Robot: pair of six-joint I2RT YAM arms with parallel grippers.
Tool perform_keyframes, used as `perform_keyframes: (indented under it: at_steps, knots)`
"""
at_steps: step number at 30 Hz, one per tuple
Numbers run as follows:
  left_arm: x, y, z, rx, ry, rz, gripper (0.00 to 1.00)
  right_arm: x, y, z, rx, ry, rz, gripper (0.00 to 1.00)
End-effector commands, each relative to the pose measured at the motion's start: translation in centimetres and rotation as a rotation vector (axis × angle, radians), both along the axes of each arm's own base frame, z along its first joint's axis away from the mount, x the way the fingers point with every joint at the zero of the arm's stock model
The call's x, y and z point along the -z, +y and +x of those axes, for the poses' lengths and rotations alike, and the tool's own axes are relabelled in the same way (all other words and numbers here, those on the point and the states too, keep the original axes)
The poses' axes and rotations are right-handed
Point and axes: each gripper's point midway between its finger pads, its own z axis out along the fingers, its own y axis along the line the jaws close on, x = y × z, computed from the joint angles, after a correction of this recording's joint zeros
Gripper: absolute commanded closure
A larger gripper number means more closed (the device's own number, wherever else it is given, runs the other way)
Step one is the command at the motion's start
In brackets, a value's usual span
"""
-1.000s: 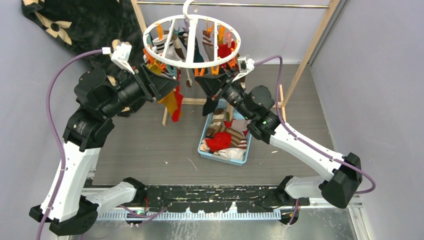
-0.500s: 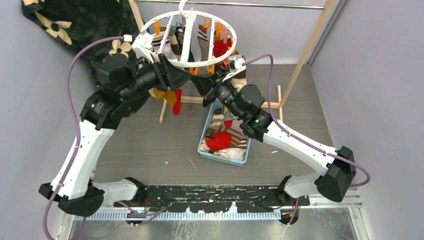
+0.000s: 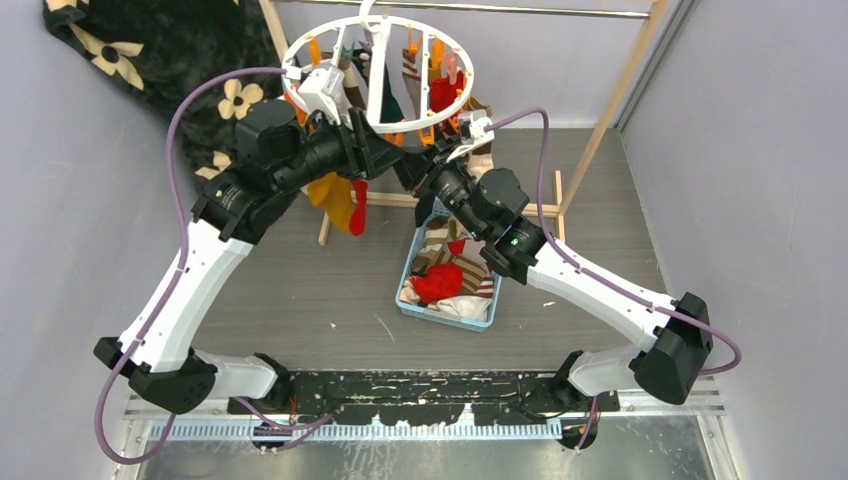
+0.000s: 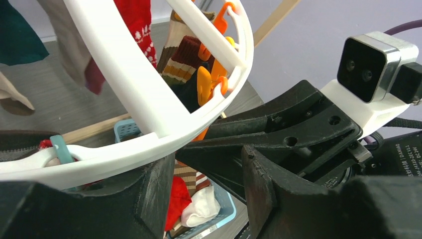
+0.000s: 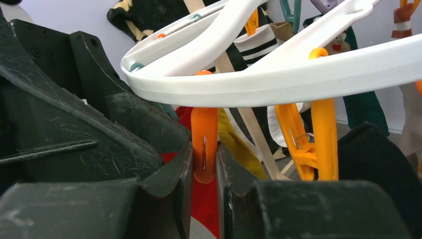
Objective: Clip the socks to the hanger
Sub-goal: Open the clamp at the hanger.
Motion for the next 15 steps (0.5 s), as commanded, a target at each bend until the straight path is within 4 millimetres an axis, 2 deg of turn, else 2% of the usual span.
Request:
perform_keyframes:
  at_steps: [1, 7, 15]
  knots:
    - [-4.5, 0.2, 0.7, -0.036, -0.141, -0.053, 0.48, -2.8, -0.5, -1.4, -0.021, -0.056, 0.038, 0.95]
    - [-4.3, 0.4, 1.9, -0.086, -0.150, -0.047, 0.51, -2.8, -0.5, -1.6, -0.031, -0.055, 0.038, 0.96]
    - [-4.2, 0.6, 2.7, -0.138, -0.146, -0.059, 0.49, -3.1, -0.1, -2.0, -0.057, -0.055, 0.053, 0.96]
